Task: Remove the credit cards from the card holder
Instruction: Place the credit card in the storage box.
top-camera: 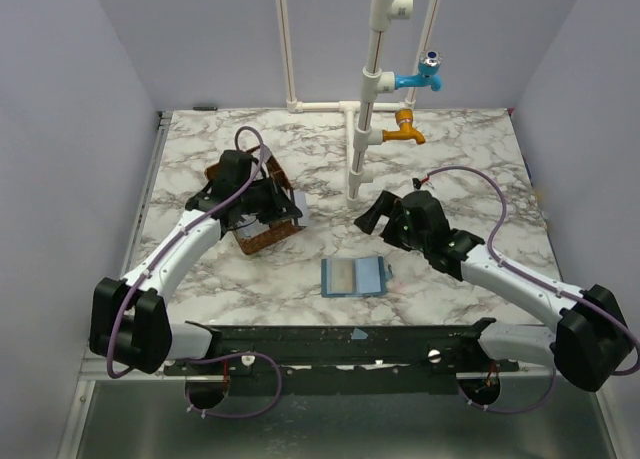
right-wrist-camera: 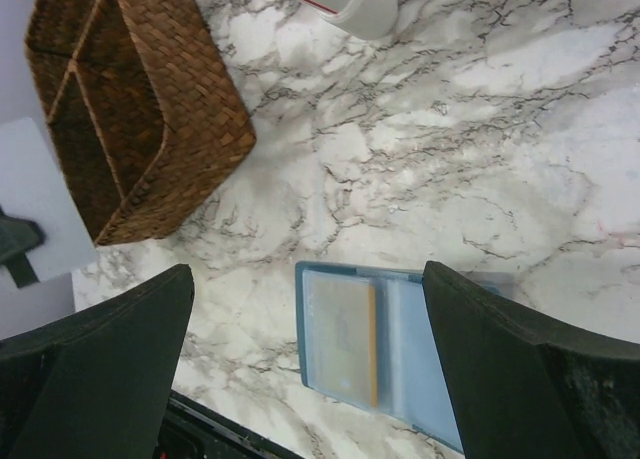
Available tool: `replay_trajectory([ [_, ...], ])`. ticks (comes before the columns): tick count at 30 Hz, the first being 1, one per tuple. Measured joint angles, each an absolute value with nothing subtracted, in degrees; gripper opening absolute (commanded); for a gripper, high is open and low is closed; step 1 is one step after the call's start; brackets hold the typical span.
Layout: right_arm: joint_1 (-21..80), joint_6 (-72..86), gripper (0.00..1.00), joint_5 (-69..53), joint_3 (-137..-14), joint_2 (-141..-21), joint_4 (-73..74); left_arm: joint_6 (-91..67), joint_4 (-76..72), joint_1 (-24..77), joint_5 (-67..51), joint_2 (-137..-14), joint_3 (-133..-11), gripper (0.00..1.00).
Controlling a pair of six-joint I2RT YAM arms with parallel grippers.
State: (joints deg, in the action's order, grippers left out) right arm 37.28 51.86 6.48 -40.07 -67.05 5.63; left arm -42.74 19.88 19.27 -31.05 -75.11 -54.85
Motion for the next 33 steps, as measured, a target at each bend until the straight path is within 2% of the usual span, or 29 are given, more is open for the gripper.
replay_trajectory([
  [11,37.28,49.78,1.0,7.86,-40.23,-68.12,6.98,-39.83,32.67,14.17,-9.26,-77.12,-62.02,0.0],
  [25,37.28,48.38,1.0,8.99,-40.23,-67.44,7.07,-39.2,36.99,12.62,5.45,-82.43,-62.24,0.0],
  [29,37.28,48.38,1.0,9.19,-40.23,-67.44,7.05,-39.2,36.99,12.43,6.94,-83.26,-62.24,0.16],
  [31,37.28,48.34,1.0,9.23,-40.23,-67.44,7.05,-39.2,36.99,12.45,7.11,-83.99,-62.24,0.31],
  [33,37.28,48.29,1.0,9.34,-40.23,-67.44,7.05,-39.2,36.99,12.45,7.11,-84.36,-62.24,0.54],
])
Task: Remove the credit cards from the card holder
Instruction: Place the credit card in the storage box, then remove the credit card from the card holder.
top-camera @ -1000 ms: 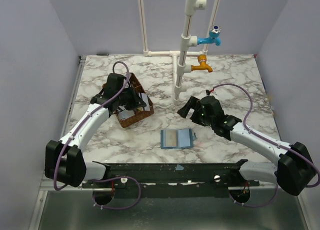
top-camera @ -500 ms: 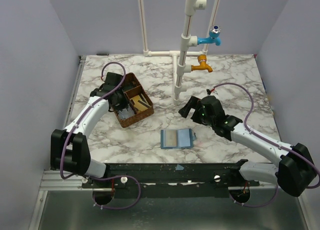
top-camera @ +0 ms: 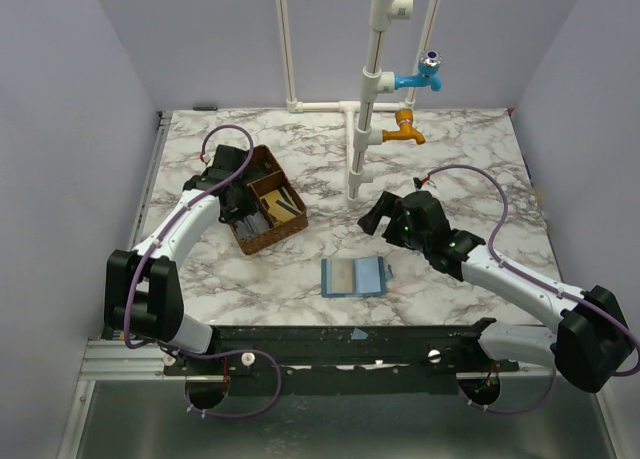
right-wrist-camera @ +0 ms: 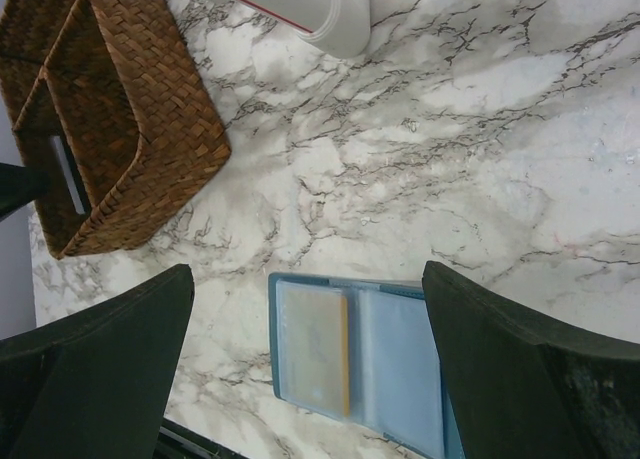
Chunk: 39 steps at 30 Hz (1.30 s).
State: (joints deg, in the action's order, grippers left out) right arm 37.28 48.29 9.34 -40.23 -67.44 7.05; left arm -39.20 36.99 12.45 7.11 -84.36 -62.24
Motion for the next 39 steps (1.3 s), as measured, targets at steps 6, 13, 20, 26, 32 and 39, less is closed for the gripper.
replay_trajectory([
  [6,37.28,47.92,1.0,9.41,-40.23,-67.44,7.03,-38.65,36.97,12.43,7.07,-84.29,-62.24,0.8],
  [13,37.28,47.9,1.0,9.37,-40.23,-67.96,7.01,-37.45,36.95,12.45,6.17,-82.41,-62.26,0.91],
  [20,37.28,47.44,1.0,8.62,-40.25,-70.24,7.03,-36.12,36.97,12.45,3.27,-79.9,-63.18,0.95],
  [26,37.5,46.83,1.0,7.62,-41.89,-71.68,7.62,-35.29,36.95,12.88,-0.3,-76.75,-63.16,0.99],
  [32,41.87,46.96,1.0,8.75,-44.42,-73.69,9.19,-34.68,36.32,15.77,-3.81,-74.02,-61.8,0.99],
  [39,51.44,49.67,0.98,14.09,-47.46,-79.22,13.26,-34.46,35.62,19.2,-6.39,-71.26,-57.82,0.99],
])
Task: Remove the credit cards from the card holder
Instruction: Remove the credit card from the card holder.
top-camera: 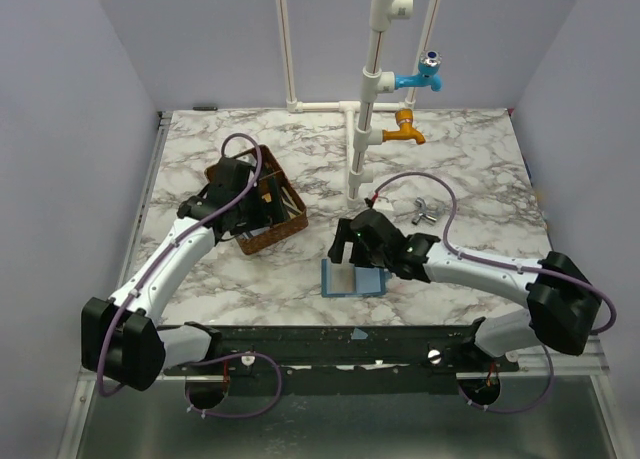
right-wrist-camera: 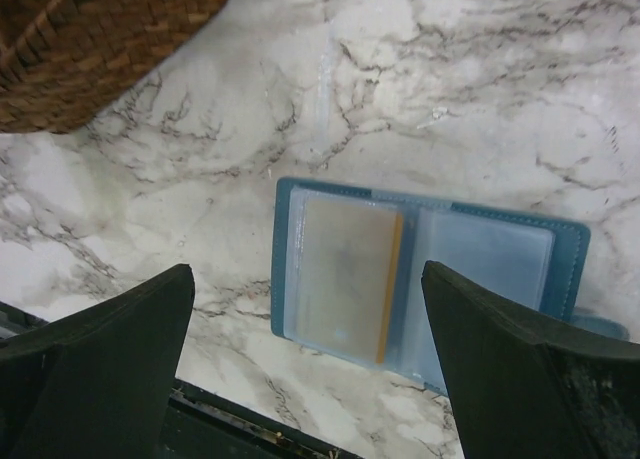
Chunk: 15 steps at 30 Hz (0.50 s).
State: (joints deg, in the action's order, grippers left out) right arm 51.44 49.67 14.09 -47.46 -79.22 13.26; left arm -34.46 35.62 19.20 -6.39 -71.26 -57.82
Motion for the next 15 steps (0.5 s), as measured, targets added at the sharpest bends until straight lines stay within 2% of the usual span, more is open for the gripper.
replay_trajectory([
  [6,55.81,53.8,0.92,16.75,-47.51,-82.46,15.53,-34.52,33.89,21.78,-7.44,-68.03,-54.37,0.99],
  [15,59.16,57.74,0.75,18.94,-47.53,-85.86,17.54,-35.31,31.62,25.74,-8.27,-66.19,-50.68,0.99],
])
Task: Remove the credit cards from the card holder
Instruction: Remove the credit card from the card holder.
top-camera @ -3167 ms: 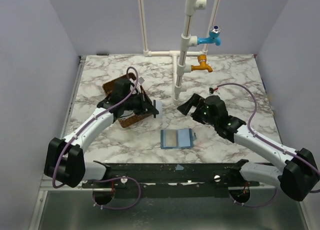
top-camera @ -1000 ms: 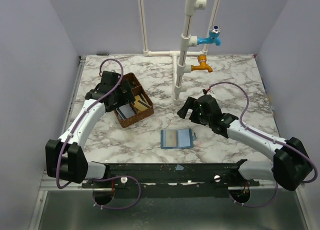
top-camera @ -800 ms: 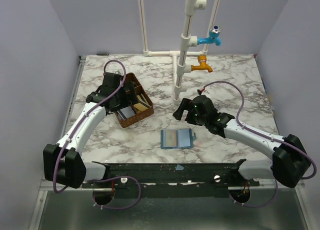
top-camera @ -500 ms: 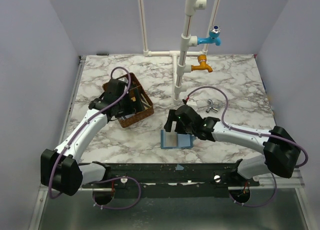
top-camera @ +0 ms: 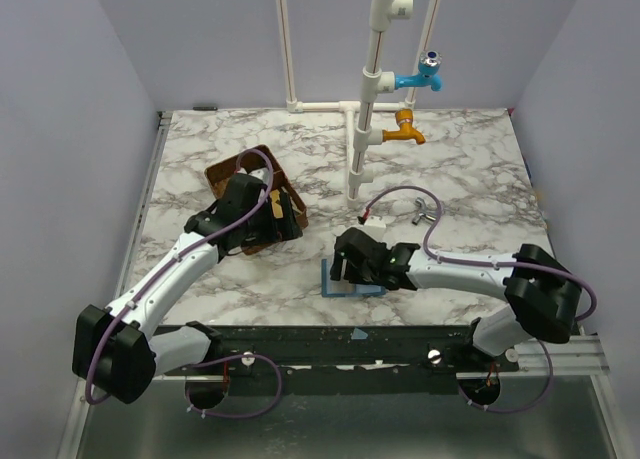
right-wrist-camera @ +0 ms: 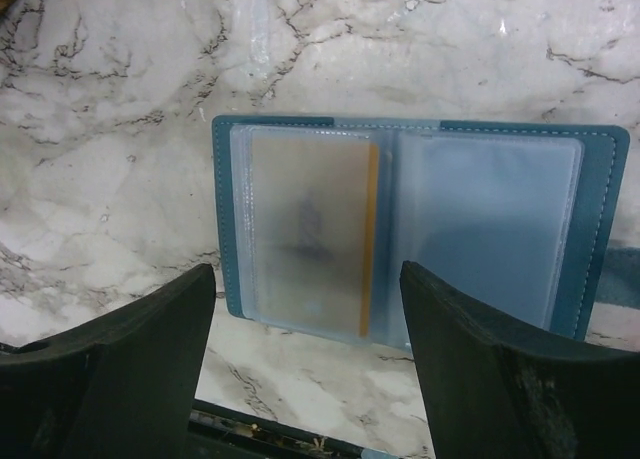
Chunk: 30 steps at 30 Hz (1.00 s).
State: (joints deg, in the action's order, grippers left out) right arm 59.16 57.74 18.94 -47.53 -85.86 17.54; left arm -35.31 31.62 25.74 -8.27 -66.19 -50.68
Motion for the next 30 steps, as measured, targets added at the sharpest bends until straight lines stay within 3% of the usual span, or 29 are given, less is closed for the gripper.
replay_trajectory([
  [7,59.31,58.74,0.6,20.21,-47.75,-87.07,19.09,-35.44,31.05,26.0,-8.43,-66.19,-50.22,0.99],
  [25,59.53,58.48,0.58,20.45,-52.18,-93.51,20.6,-35.59,30.92,26.02,-8.45,-66.22,-50.22,0.99],
  [28,59.53,58.5,0.51,20.75,-52.66,-93.97,21.28,-35.59,30.92,26.02,-8.45,-66.22,-50.22,0.99],
  [30,59.53,58.46,0.41,20.99,-52.84,-94.19,21.69,-35.59,30.92,26.02,-8.45,-66.22,-50.22,0.99],
])
